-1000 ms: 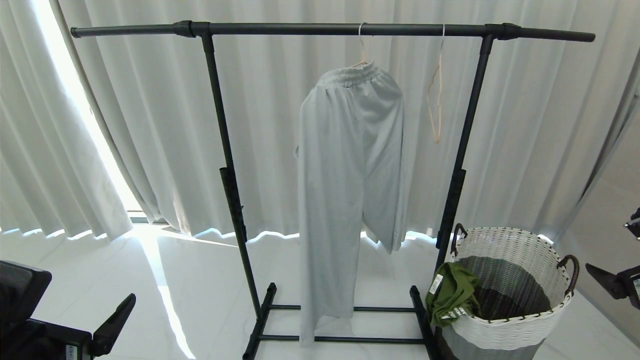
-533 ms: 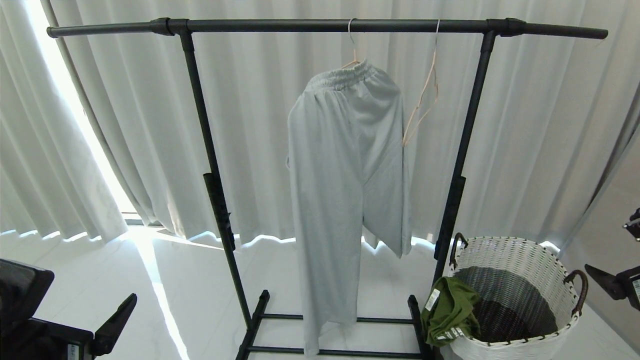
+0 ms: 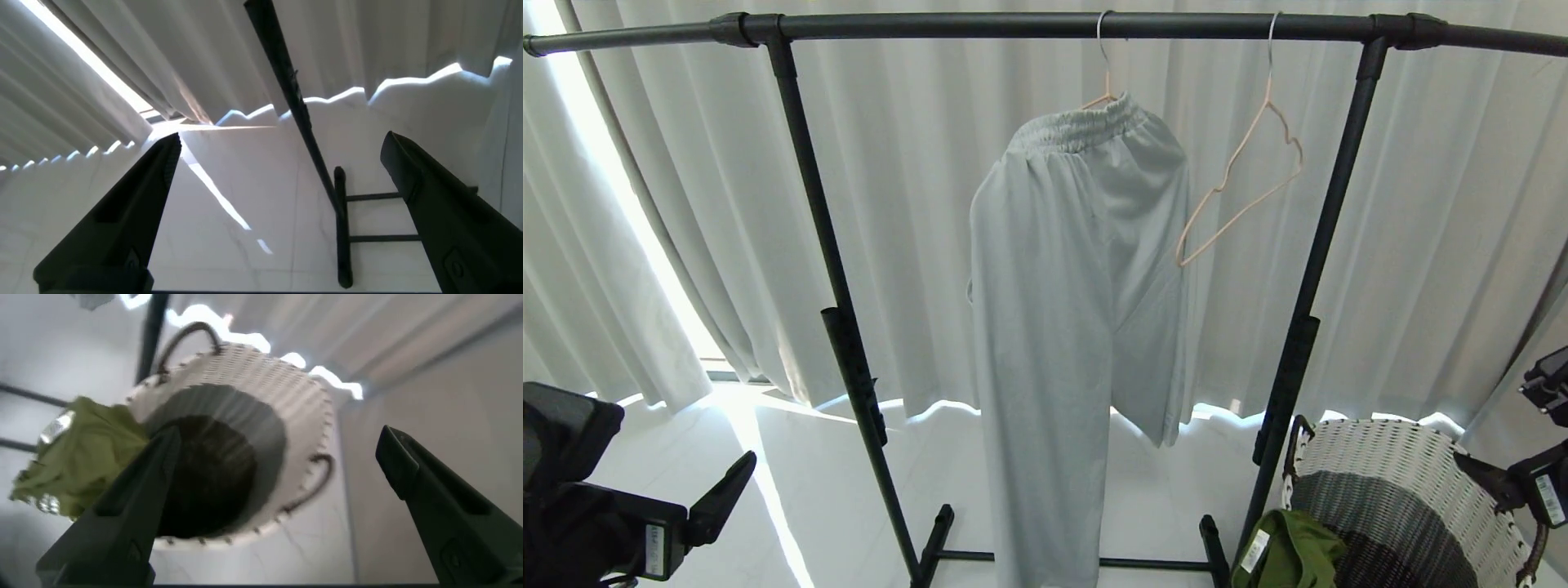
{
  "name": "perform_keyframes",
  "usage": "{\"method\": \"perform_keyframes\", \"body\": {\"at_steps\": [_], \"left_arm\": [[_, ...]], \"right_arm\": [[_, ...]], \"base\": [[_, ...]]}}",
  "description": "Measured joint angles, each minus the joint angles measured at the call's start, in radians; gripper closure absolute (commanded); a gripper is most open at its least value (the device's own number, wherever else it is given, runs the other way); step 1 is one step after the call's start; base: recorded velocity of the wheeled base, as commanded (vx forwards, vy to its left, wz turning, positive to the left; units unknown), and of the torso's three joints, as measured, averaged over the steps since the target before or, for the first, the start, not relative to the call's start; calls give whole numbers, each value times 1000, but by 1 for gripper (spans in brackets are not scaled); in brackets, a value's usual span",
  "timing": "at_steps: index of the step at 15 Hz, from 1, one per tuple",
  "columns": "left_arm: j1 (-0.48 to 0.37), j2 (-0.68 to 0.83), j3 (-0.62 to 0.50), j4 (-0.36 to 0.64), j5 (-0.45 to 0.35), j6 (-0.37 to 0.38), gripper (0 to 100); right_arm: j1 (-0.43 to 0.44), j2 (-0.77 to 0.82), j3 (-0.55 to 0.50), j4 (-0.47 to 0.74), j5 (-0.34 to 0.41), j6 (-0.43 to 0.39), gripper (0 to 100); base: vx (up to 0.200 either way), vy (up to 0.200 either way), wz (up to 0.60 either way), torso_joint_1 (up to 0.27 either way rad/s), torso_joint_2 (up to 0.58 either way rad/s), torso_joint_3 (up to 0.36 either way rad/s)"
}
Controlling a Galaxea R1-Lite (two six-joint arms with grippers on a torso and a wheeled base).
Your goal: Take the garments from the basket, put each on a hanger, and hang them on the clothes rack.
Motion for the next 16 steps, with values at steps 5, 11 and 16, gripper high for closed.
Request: {"method": "perform_keyframes", "body": {"at_steps": [5, 11, 16], "left_arm": [[-52, 52, -20, 0, -1, 0, 0], [-58, 67, -11, 0, 0, 2, 0], [-60, 75, -3, 1, 0, 7, 0]], "right_arm": [[131, 172, 15, -1, 34, 52, 0], [310, 530, 7, -87, -66, 300, 0], [333, 787, -50, -171, -106, 369, 0]], "base": [[0, 0, 0, 0, 0, 0], [0, 0, 0, 0, 0, 0], [0, 0, 0, 0, 0, 0]]}}
